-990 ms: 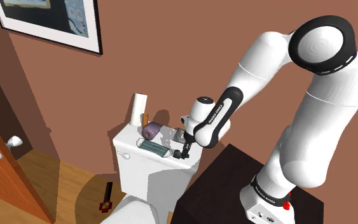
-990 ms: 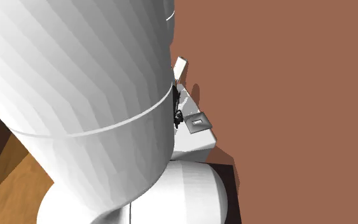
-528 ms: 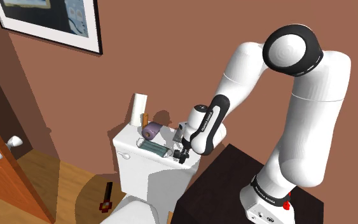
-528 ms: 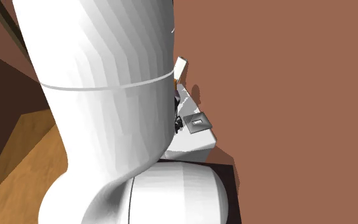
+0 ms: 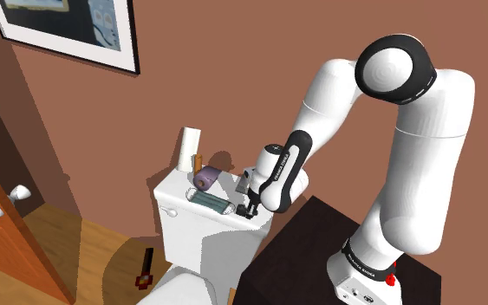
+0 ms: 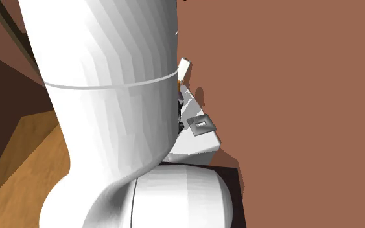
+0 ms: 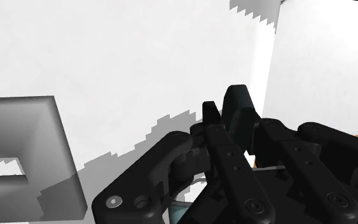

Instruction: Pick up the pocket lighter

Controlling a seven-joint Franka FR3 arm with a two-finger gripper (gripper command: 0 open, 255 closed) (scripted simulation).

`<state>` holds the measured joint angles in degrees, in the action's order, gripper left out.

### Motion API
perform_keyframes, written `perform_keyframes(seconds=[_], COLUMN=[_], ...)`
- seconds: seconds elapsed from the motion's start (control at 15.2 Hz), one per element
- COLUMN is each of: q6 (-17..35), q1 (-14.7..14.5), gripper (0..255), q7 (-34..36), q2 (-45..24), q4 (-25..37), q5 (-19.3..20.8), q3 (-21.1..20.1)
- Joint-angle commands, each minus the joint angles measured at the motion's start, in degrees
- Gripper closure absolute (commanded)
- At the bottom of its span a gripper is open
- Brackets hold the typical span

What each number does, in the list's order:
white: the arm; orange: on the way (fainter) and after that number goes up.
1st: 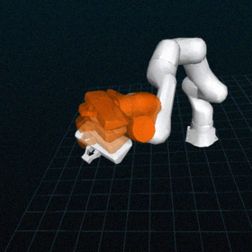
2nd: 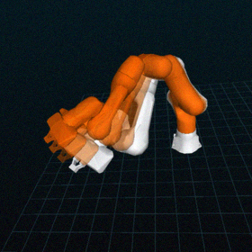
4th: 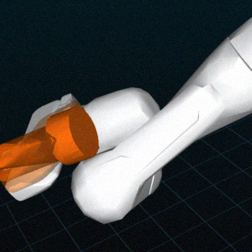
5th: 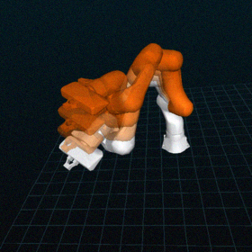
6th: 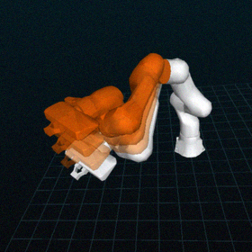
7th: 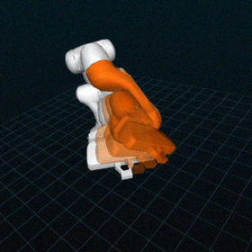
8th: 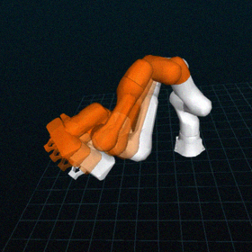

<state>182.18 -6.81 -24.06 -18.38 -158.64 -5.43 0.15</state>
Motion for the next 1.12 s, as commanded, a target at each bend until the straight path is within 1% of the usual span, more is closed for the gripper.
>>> perform_keyframes(seconds=[0.0,0.13,0.53,0.79,1.06], q6=[0.0,-0.1,-5.5,-9.4,-13.5], q1=[0.0,0.1,-2.3,-4.0,-4.7], gripper=[255,255,255,255,255], q7=[0.0,0.0,0.6,2.0,3.8], q2=[0.0,-0.2,7.0,11.7,16.4], q4=[0.0,0.3,-1.4,-2.3,-2.9], q5=[0.0,0.0,0.7,2.6,5.0], q3=[0.0,0.0,2.5,4.7,6.0])
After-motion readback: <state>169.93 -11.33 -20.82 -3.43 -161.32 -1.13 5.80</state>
